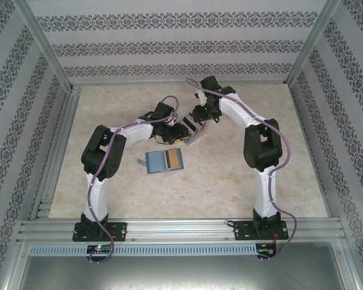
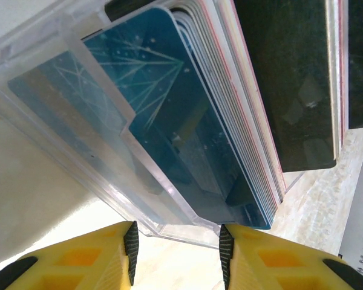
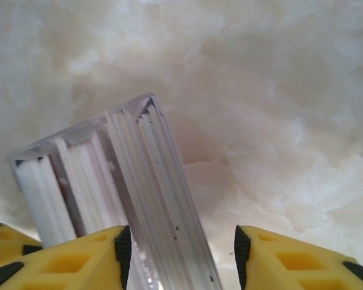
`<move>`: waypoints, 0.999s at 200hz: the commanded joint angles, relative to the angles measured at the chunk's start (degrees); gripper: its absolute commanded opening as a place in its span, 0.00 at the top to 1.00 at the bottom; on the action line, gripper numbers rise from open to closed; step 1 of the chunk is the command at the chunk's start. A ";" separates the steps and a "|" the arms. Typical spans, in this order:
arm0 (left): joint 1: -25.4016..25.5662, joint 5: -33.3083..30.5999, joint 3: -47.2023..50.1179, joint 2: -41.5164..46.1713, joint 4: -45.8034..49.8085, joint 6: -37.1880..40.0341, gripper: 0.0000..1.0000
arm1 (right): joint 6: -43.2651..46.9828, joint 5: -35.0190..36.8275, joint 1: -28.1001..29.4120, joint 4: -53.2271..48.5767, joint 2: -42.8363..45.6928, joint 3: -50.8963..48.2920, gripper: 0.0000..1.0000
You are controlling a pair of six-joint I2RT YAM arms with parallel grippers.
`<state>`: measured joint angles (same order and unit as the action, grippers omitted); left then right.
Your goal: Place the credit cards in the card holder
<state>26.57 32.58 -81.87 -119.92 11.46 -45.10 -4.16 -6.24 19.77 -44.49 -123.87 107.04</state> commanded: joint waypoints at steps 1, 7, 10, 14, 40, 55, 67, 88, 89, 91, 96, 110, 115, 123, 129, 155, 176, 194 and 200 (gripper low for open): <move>0.53 -0.01 0.13 -1.33 -1.27 -0.09 0.57 | 1.22 2.85 0.59 -0.24 1.48 0.77 0.48; 0.54 0.03 0.17 -1.35 -1.27 -0.08 0.57 | 1.43 2.33 0.56 -1.03 0.64 1.59 0.48; 0.55 0.07 0.13 -1.36 -1.27 -0.09 0.57 | 1.56 2.07 0.61 -1.32 0.30 1.84 0.48; 0.52 0.08 0.13 -1.33 -1.27 -0.05 0.57 | 1.61 1.80 0.62 -1.46 -0.15 2.11 0.48; 0.51 0.12 0.00 -1.37 -1.00 0.04 0.57 | 1.41 -0.99 0.62 -2.28 -2.86 3.33 0.48; 0.50 0.03 -0.03 -1.24 -0.79 0.17 0.57 | 1.22 -2.29 0.62 -2.22 -4.02 3.59 0.48; 0.50 0.05 -0.05 -1.20 -0.61 0.29 0.57 | 0.95 -2.70 0.62 -2.16 -4.60 3.70 0.48; 0.51 -0.08 -0.14 -1.02 -0.19 0.47 0.57 | 0.82 -2.56 0.62 -2.19 -5.15 4.04 0.48; 0.51 -0.07 -0.18 -1.02 -0.20 0.51 0.57 | 0.82 -2.55 0.66 -2.18 -5.15 4.00 0.48; 0.50 -0.06 -0.21 -1.08 -0.21 0.53 0.57 | 0.78 -2.48 0.57 -2.14 -5.22 4.04 0.48; 0.50 -0.06 -0.27 -1.11 -0.13 0.58 0.57 | 0.78 -2.27 0.46 -2.09 -5.31 4.09 0.48; 0.50 0.03 -0.40 -1.06 -0.04 0.62 0.57 | 0.50 -1.68 0.10 -2.27 -5.50 4.44 0.48; 0.51 0.00 -0.40 -1.01 0.04 0.55 0.57 | 0.31 -1.44 -0.05 -2.27 -5.46 4.49 0.48; 0.53 -0.06 -0.41 -1.02 0.21 0.66 0.57 | 0.12 -1.17 -0.38 -2.28 -5.34 4.49 0.48; 0.55 -0.14 -0.45 -0.93 0.24 0.67 0.57 | 0.14 -0.99 -0.56 -2.18 -5.11 4.49 0.48; 0.53 -0.15 -0.66 -0.93 0.26 0.64 0.57 | 0.47 0.26 -1.03 -2.26 -4.23 4.49 0.49; 0.53 -0.13 -0.79 -1.04 0.32 0.61 0.57 | 0.57 0.52 -1.31 -2.03 -3.28 4.08 0.49; 0.51 -0.06 -1.10 -1.07 0.40 0.55 0.57 | 0.57 0.62 -1.36 -1.67 -2.36 3.62 0.50; 0.56 -0.06 -1.19 -1.19 0.51 0.55 0.57 | 0.56 0.70 -1.44 -1.65 -2.10 3.57 0.50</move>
<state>26.57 32.58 -81.89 -119.92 11.44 -45.08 -3.88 -8.51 19.62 -45.65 -127.76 110.43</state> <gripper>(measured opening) 0.427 0.504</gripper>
